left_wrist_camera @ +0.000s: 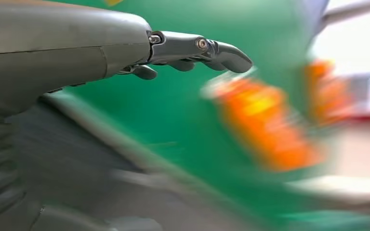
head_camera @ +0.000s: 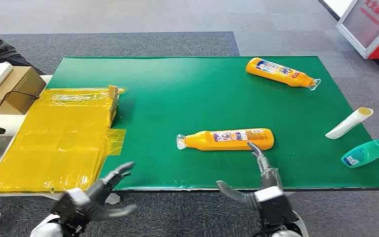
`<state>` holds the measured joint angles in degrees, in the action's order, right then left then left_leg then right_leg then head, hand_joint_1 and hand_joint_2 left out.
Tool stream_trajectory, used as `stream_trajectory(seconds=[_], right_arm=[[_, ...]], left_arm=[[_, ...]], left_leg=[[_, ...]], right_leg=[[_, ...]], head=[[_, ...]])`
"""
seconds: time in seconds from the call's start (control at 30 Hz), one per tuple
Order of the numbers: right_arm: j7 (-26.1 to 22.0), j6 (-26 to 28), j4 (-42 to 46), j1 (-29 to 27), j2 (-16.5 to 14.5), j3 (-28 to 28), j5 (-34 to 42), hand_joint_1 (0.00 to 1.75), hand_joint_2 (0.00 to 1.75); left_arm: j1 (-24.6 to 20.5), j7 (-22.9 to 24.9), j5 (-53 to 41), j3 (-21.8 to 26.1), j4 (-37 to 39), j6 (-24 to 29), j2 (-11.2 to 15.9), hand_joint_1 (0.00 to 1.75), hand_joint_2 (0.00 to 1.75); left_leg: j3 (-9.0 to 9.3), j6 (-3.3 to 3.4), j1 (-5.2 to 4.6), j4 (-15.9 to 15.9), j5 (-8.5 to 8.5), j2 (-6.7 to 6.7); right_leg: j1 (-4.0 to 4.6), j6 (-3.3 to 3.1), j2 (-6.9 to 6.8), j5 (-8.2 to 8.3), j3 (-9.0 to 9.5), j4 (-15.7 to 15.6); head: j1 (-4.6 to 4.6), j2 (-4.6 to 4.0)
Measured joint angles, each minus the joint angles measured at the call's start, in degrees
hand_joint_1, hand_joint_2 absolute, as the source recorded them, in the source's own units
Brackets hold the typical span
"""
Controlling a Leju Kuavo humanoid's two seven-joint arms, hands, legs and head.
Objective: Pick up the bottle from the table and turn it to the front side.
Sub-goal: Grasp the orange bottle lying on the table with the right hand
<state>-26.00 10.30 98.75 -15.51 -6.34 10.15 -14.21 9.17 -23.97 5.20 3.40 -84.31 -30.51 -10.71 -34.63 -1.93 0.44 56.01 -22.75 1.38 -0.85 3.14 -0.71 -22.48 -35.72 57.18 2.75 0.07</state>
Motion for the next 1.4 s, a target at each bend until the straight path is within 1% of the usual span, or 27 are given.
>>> stream_trajectory(seconds=[0.07, 0.1, 0.13, 0.17, 0.2, 0.23, 0.27, 0.37, 0.4, 0.43, 0.5, 0.53, 0.57, 0.63, 0.77, 0.9, 1.0, 1.1, 1.23, 1.3, 1.4], right_arm=[[0.0, -0.7, 0.0, 0.0, -0.2, -0.6, 1.2, 0.0, 1.75], [0.0, -1.3, 0.0, 0.1, -0.4, -1.2, 0.9, 0.0, 1.75], [0.3, -1.9, 0.0, 0.0, -0.4, -1.5, -1.9, 0.0, 1.75], [0.6, -2.1, 0.0, 0.0, -0.4, -1.6, -6.0, 0.0, 1.75], [0.8, -2.0, 0.0, -0.1, -0.4, -1.5, -10.0, 0.0, 1.75], [1.0, -1.6, -0.1, 0.0, -0.4, -1.2, -12.9, 0.0, 1.75], [1.2, -1.0, -0.2, 0.0, -0.4, -1.1, -14.7, 0.0, 1.75], [3.4, 0.4, -0.4, 0.2, -0.2, -0.6, -17.8, 0.0, 1.75], [5.1, 0.6, -0.5, 0.3, 0.1, -0.5, -19.4, 0.0, 1.75], [7.1, 0.7, -0.6, 0.5, 0.5, -0.4, -21.3, 0.0, 1.75], [11.6, -0.3, -0.7, 1.4, 1.6, -0.2, -25.7, 0.0, 1.75], [14.0, -1.5, -0.8, 2.3, 2.2, -0.2, -28.0, 0.0, 1.75], [16.2, -2.9, -1.1, 3.5, 3.0, -0.2, -30.4, 0.0, 1.75], [20.0, -5.9, -2.2, 6.6, 4.5, -0.2, -34.3, 0.0, 1.75], [24.5, -11.0, -8.2, 15.0, 7.6, 0.2, -38.2, 0.0, 1.75], [26.7, -12.7, -17.6, 24.6, 10.2, 1.2, -40.7, 0.0, 1.75], [27.9, -13.4, -23.8, 30.3, 11.3, 2.1, -42.2, 0.0, 1.75], [28.3, -13.6, -27.8, 33.8, 11.7, 2.9, -42.8, 0.0, 1.75], [29.2, -15.0, -31.9, 37.0, 12.2, 4.1, -43.6, 0.0, 1.75], [29.4, -17.0, -35.2, 39.4, 12.4, 4.9, -43.7, 0.0, 1.75], [29.4, -21.2, -42.9, 44.4, 12.7, 6.7, -42.5, 0.0, 1.75]], left_arm=[[0.3, 0.0, 10.1, -0.8, 0.0, 6.2, 0.4, 0.0, 1.75], [0.6, -0.2, 18.9, -1.6, 0.2, 11.8, 0.9, 0.0, 1.75], [0.8, -0.7, 24.8, -2.5, 0.3, 16.4, 1.5, 0.0, 1.75], [1.0, -1.6, 27.5, -3.2, 0.5, 18.6, 2.1, 0.0, 1.75], [1.0, -2.8, 27.2, -3.9, 0.8, 19.0, 2.5, 0.0, 1.75], [1.0, -4.0, 23.7, -4.3, 1.1, 18.0, 2.7, 0.0, 1.75], [0.8, -4.8, 17.4, -4.6, 1.3, 16.8, 2.9, 0.0, 1.75], [0.5, -6.0, -8.2, -5.0, 1.9, 16.2, 3.5, 0.0, 1.75], [0.5, -6.2, -15.0, -5.1, 1.9, 17.0, 3.6, 0.0, 1.75], [0.4, -6.3, -19.8, -5.1, 2.0, 18.8, 3.7, 0.0, 1.75], [0.1, -5.6, -24.8, -5.0, 2.1, 23.4, 3.9, 0.0, 1.75], [-0.3, -5.2, -25.3, -5.0, 2.3, 24.5, 4.0, 0.0, 1.75], [-0.9, -4.9, -25.2, -4.9, 2.7, 24.5, 4.0, 0.0, 1.75], [-2.2, -5.2, -24.1, -4.7, 3.8, 22.9, 4.1, 0.0, 1.75], [-4.5, -6.7, -24.2, -4.5, 6.5, 21.8, 4.1, 0.0, 1.75], [-6.2, -7.5, -24.5, -4.5, 8.8, 21.8, 4.1, 0.0, 1.75], [-6.9, -7.8, -24.6, -4.5, 10.0, 21.9, 4.1, 0.0, 1.75], [-7.3, -8.0, -24.6, -4.5, 10.8, 22.0, 4.1, 0.0, 1.75], [-7.7, -8.2, -24.7, -4.5, 11.6, 22.2, 4.1, 0.0, 1.75], [-7.9, -8.8, -25.0, -4.5, 12.2, 22.4, 4.2, 0.0, 1.75], [-8.5, -10.2, -25.4, -4.5, 13.6, 22.6, 4.2, 0.0, 1.75]], left_leg=[[0.04, -0.01, 0.0, 0.0, -0.01, 0.03], [0.06, -0.02, 0.0, 0.0, -0.02, 0.06], [0.06, -0.02, 0.01, 0.0, -0.02, 0.07], [0.05, -0.01, 0.02, 0.0, 0.0, 0.06], [0.03, 0.0, 0.03, 0.0, 0.01, 0.03], [0.02, 0.02, 0.04, 0.0, 0.03, 0.0], [0.02, 0.02, 0.05, 0.0, 0.03, -0.03], [0.02, 0.03, 0.03, 0.0, -0.03, -0.05], [0.02, 0.03, 0.03, 0.0, -0.04, -0.04], [0.02, 0.04, 0.02, 0.0, -0.05, -0.04], [0.01, 0.05, 0.01, 0.0, -0.04, -0.04], [0.01, 0.05, 0.0, 0.0, -0.04, -0.04], [0.01, 0.06, 0.0, 0.0, -0.02, -0.04], [0.02, 0.06, 0.0, 0.0, 0.03, -0.04], [0.0, 0.09, 0.0, 0.0, 0.16, -0.03], [-0.01, 0.12, -0.01, 0.0, 0.29, -0.03], [-0.02, 0.13, -0.01, 0.0, 0.35, -0.03], [-0.03, 0.12, -0.01, 0.0, 0.36, -0.04], [-0.09, 0.12, -0.01, 0.0, 0.35, -0.03], [-0.11, 0.12, -0.01, 0.0, 0.36, -0.03], [-0.11, 0.13, -0.01, 0.0, 0.37, -0.03]], right_leg=[[0.0, -0.01, 0.03, -0.01, 0.0, 0.0], [0.0, -0.02, 0.05, -0.01, -0.01, 0.0], [0.01, -0.02, 0.05, -0.02, -0.01, 0.0], [0.02, -0.02, 0.03, -0.04, -0.02, 0.0], [0.04, -0.01, -0.02, -0.05, -0.01, 0.0], [0.05, -0.01, -0.06, -0.07, 0.01, 0.0], [0.05, -0.01, -0.09, -0.09, 0.04, 0.0], [0.02, -0.01, -0.08, -0.09, 0.06, 0.0], [0.0, -0.01, -0.08, -0.09, 0.06, 0.0], [-0.01, 0.0, -0.08, -0.08, 0.06, 0.0], [-0.02, 0.02, -0.08, -0.07, 0.06, 0.0], [-0.02, 0.03, -0.08, -0.05, 0.06, 0.0], [-0.02, 0.04, -0.08, -0.04, 0.06, 0.0], [-0.02, 0.04, -0.07, 0.03, 0.07, 0.0], [-0.02, 0.03, -0.05, 0.18, 0.05, 0.0], [-0.04, 0.06, -0.06, 0.26, 0.05, 0.0], [-0.03, 0.06, -0.06, 0.28, 0.04, 0.0], [-0.03, 0.05, -0.07, 0.28, 0.02, 0.0], [-0.02, 0.04, -0.06, 0.27, -0.02, 0.0], [-0.02, 0.04, -0.06, 0.27, -0.04, 0.0], [-0.03, 0.05, -0.07, 0.28, -0.04, 0.0]], head=[[0.0, 0.0], [-0.01, 0.0], [-0.03, 0.0], [-0.03, 0.0], [-0.03, 0.0], [-0.01, 0.0], [0.01, 0.0], [-0.01, 0.0], [0.0, 0.0], [0.01, 0.0], [0.01, 0.0], [-0.01, 0.0], [-0.01, 0.0], [-0.01, 0.0], [0.0, 0.0], [-0.01, 0.0], [-0.01, 0.0], [-0.01, 0.0], [0.0, 0.0], [0.01, 0.0], [0.01, 0.0]])
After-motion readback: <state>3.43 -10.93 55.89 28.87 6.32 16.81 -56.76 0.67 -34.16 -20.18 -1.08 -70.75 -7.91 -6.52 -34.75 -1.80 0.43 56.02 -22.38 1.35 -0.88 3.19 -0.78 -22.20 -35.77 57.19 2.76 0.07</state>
